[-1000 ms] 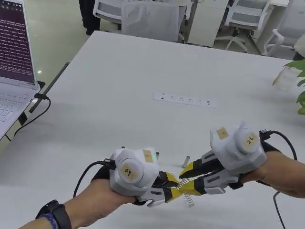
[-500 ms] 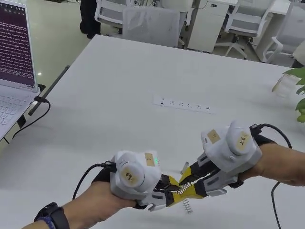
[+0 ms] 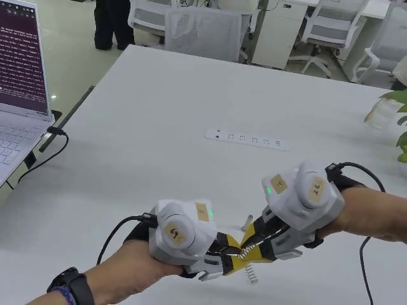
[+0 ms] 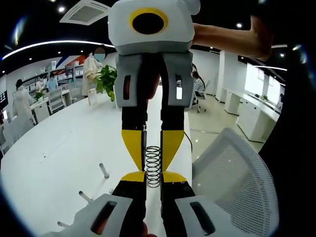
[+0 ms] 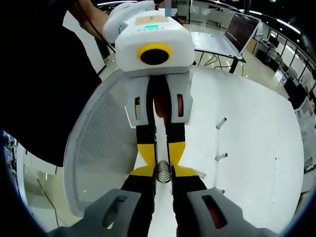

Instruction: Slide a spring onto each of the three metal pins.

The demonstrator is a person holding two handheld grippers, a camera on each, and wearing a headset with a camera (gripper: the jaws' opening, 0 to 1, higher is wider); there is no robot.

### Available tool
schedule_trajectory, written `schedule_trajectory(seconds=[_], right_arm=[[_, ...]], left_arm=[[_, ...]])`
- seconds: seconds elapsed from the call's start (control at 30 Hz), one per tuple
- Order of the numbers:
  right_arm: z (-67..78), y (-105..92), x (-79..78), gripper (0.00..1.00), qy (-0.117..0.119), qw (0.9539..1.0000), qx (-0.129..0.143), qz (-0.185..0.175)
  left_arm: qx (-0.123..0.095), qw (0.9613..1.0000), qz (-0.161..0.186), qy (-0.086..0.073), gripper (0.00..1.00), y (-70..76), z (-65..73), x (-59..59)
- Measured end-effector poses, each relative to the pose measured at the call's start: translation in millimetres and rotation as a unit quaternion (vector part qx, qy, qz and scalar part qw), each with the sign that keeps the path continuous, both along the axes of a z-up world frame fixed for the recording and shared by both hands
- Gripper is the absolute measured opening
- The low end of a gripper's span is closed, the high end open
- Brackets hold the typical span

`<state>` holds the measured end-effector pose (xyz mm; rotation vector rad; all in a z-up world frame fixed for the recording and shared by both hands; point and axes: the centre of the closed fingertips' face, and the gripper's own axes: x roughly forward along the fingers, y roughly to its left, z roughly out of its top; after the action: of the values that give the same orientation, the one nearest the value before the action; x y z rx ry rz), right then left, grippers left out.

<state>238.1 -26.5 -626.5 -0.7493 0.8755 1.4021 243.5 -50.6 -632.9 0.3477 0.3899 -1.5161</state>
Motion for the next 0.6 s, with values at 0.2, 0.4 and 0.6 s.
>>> schedule_trajectory(seconds=[0.2, 0.4, 0.6], right_arm=[[-3.6, -0.7, -1.6, 0.08, 0.001, 1.0, -0.007, 0.004], [-5.9, 0.1, 0.4, 0.08, -0.002, 1.0, -0.008, 0.0], [-8.1, 1.8, 2.0, 0.08, -0.003, 1.0, -0.006, -0.003]], left_arm=[[0.0, 1.0, -0.001, 0.002, 0.02, -0.6, -3.5, -1.1], [-0.002, 1.0, 0.005, 0.005, 0.03, 0.5, -5.9, 1.4], [-0.002, 0.9998, 0.017, 0.01, 0.08, 4.2, -6.2, 6.3]])
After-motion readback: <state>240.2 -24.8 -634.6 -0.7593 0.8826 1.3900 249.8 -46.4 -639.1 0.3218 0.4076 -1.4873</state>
